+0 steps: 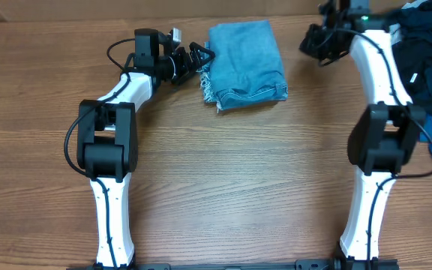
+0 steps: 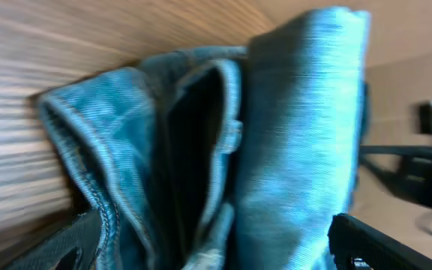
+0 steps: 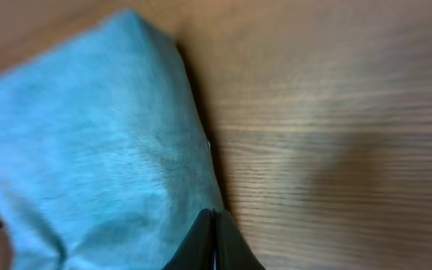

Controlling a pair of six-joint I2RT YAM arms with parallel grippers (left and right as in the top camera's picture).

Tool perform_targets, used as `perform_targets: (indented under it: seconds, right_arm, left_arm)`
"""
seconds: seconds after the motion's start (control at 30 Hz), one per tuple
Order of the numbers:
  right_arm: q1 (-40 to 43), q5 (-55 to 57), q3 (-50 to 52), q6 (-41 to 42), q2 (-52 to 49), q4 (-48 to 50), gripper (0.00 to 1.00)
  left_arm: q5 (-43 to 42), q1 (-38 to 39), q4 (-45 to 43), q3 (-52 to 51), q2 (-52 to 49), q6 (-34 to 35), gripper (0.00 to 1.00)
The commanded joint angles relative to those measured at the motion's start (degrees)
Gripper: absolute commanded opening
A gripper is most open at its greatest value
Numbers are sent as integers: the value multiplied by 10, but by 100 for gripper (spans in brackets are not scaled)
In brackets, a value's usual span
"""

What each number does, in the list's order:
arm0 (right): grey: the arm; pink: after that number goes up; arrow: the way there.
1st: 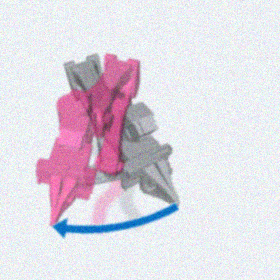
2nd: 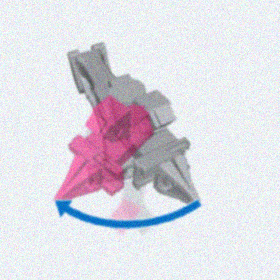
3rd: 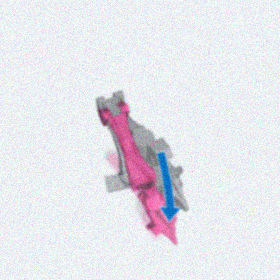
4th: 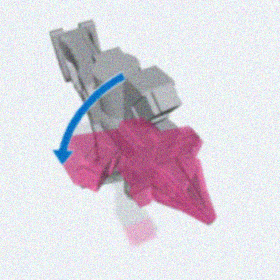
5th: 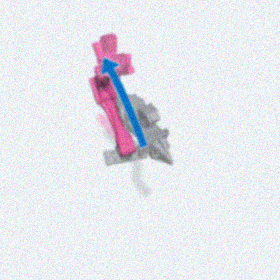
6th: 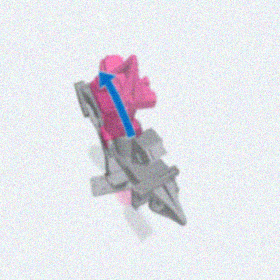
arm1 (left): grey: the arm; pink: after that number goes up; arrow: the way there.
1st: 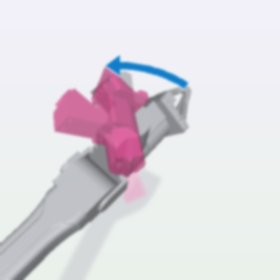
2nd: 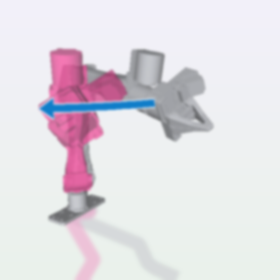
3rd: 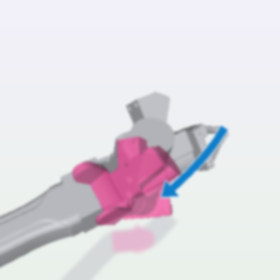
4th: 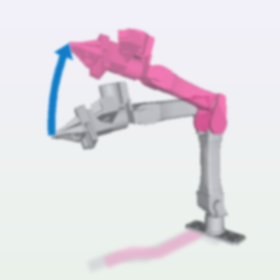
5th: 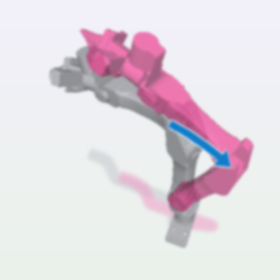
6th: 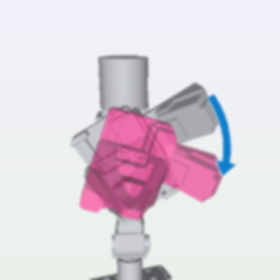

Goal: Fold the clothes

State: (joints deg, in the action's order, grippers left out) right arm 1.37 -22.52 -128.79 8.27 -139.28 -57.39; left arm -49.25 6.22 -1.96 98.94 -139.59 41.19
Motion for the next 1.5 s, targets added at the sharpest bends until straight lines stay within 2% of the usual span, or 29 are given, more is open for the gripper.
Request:
perform_targets:
  seconds: [0.0, 0.37, 0.63, 0.87, 0.9, 0.97, 1.0, 1.13, 1.33, 1.47]
  right_arm:
    - [-22, -7, 2, 6, -28, 5, 4]
    - [-71, -62, 2, 18, -66, 5, 4]
    - [-113, -78, 2, 17, -66, 7, 4]
    - [-118, -106, 2, 17, -66, 2, 4]
    - [-118, -106, 2, 17, -66, 0, 4]
    - [-116, -106, 2, 17, -66, -6, 4]
    - [-115, -106, 2, 17, -66, -9, 4]
    - [-105, -106, 0, 17, -66, -16, 4]
    - [-70, -101, -33, 1, -63, -63, 4]
    - [-22, -79, -81, 2, -51, -103, 4]
  left_arm:
    - [-80, 1, -30, -2, -6, 26, 100]
    - [-46, 16, 26, -2, -7, -31, 100]
    - [-29, 26, 31, -2, -7, -39, 100]
    - [-11, 38, 37, -2, -7, -39, 100]
    - [-10, 40, 35, -2, -7, -39, 95]
    - [-4, 43, 37, -2, -7, -39, 69]
    - [-2, 44, 37, -2, -7, -39, 50]
    - [6, 47, 35, -2, -7, -27, 4]
    - [0, 47, -4, -2, -7, 6, 4]
    - [-12, 31, -122, -1, -3, 88, 4]
